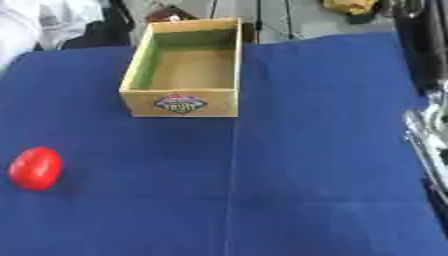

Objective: Pick up objects on the table and place them in the box.

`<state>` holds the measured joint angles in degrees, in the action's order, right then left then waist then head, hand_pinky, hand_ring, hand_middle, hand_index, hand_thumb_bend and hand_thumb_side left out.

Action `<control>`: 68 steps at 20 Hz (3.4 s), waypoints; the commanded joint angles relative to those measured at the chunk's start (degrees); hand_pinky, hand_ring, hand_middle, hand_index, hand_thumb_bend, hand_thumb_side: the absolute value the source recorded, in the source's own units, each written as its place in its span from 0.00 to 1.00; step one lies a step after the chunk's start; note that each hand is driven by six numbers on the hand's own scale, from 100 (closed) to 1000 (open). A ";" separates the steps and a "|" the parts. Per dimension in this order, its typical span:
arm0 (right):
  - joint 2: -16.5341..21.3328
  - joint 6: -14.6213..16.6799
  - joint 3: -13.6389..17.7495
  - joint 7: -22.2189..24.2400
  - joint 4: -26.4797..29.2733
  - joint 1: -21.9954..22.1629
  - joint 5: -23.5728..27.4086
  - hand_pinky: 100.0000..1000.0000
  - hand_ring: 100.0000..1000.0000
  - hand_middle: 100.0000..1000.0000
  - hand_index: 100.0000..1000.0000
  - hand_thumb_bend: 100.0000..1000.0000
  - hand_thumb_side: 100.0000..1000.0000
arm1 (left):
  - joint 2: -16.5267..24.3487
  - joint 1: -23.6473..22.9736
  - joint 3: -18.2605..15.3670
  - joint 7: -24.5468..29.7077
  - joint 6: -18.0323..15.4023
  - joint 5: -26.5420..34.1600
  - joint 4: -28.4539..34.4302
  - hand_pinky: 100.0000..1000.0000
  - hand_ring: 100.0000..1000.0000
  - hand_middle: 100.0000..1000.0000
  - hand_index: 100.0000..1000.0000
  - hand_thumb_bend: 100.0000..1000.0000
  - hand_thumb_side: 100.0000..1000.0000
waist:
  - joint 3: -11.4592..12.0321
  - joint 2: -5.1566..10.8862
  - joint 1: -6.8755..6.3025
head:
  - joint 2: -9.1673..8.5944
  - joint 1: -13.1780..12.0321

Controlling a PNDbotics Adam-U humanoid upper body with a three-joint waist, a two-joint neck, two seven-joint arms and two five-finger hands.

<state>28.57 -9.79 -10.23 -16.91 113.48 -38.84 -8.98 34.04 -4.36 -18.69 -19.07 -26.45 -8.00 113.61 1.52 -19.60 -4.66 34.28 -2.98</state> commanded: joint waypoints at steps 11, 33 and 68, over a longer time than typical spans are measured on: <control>2.54 0.52 0.98 -0.61 1.11 -0.35 -0.45 0.84 0.81 0.65 0.78 0.00 1.00 | 8.21 -4.29 -3.08 7.87 4.25 -9.54 0.81 0.57 0.78 0.78 0.93 0.71 0.94 | -0.07 0.06 0.24 | -0.83 -1.14; 1.36 0.07 2.00 -1.51 1.11 2.65 -0.08 0.85 0.81 0.65 0.77 0.00 0.98 | 15.70 -2.32 -0.66 23.81 1.03 -21.27 -6.08 0.63 0.79 0.81 1.00 0.73 0.86 | 2.33 1.79 1.84 | 4.70 -1.14; 0.57 -0.16 0.63 0.22 1.11 1.95 0.42 0.85 0.81 0.65 0.77 0.00 0.98 | 25.18 19.39 13.29 33.26 -2.94 -17.56 -19.57 0.63 0.77 0.80 1.00 0.82 0.74 | 2.14 1.78 1.57 | 1.94 -2.63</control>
<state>28.49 -10.04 -9.70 -16.91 113.48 -35.87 -8.70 56.26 14.38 -5.22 13.53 -28.93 -25.90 94.50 3.57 -18.78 -2.98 37.04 -5.41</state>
